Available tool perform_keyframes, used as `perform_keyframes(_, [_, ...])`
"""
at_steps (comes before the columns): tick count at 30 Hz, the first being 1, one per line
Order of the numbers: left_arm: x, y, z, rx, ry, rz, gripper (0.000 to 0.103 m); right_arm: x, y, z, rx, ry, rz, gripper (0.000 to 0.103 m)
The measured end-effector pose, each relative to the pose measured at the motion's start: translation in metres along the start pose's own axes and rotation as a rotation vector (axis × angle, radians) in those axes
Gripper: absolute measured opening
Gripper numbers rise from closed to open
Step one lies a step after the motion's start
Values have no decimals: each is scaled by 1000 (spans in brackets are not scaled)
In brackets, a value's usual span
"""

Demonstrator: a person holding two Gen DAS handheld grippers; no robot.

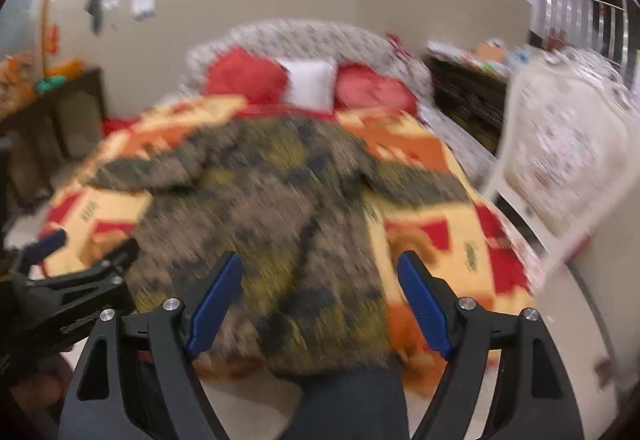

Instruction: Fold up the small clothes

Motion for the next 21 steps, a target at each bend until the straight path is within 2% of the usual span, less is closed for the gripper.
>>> perform_keyframes(2, [-13,13,-8,-20,-18,-17,103,-31,-8,7,-41,7,88,82])
perform_keyframes(5, [-32,48,-21,-75,-32,-58,103,-67,-7,11,-171,-12,251,87])
perform_keyframes(6, [-36,57,-22,-85,-33,-69,103,-72,7,14,-182,-13,246,93])
perform_keyframes(8, [-43,80,-25,-114,-32,-94,103,-74,62,22,-192,-4,101,92])
perform_keyframes(9, [-47,89,-26,-127,-29,-102,103,-76,85,26,-203,17,71,90])
perform_keyframes(11, [-52,112,-29,-149,-21,-139,103,-84,118,35,-180,48,49,89])
perform_keyframes(15, [-57,153,-27,-106,0,-239,103,-107,192,23,-153,0,-8,89])
perform_keyframes(19, [-72,174,-55,-128,-40,-242,103,-104,258,-3,-161,-57,-74,88])
perform_keyframes(21, [-79,180,-85,-186,-56,-250,103,-88,287,-16,-145,-100,-111,87])
Point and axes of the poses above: each gripper's, at about its wrist camera, not at the fingertips, and y roughly the way its jaws point, z to its right, x to its underside, the point moved 10 cm from there along y, roughly the way its jaws point, and after that the axes turned 13 degrees about -z, right-handed, at the moved point
